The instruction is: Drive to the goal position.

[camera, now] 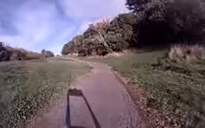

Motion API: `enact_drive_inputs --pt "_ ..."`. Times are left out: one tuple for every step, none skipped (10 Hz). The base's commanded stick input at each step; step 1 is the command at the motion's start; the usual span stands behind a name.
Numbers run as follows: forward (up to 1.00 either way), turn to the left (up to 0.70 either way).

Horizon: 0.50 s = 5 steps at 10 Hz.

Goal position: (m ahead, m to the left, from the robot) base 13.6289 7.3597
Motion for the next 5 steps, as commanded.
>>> enact_drive_inputs --pt "0.7 0.0" --pt "0.7 0.0" --pt "0.7 0.0" --pt "0.7 0.0" --pt "0.7 0.0"
